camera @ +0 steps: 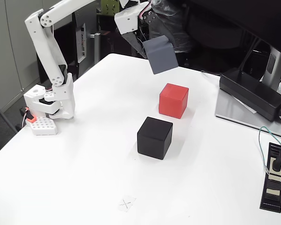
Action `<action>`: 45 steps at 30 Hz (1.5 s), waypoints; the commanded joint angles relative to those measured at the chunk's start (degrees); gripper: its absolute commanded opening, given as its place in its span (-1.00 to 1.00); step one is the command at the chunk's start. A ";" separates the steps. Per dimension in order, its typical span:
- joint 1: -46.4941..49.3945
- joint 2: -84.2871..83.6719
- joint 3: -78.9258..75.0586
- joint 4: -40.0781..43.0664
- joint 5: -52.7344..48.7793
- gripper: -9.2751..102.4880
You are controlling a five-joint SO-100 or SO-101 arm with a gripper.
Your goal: Stack the three blocks in an ordered color.
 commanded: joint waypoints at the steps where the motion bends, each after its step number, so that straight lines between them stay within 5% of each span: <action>1: -1.85 1.23 0.09 -0.44 0.44 -0.85; 45: 3.52 -8.35 14.94 -19.16 -0.18 -0.84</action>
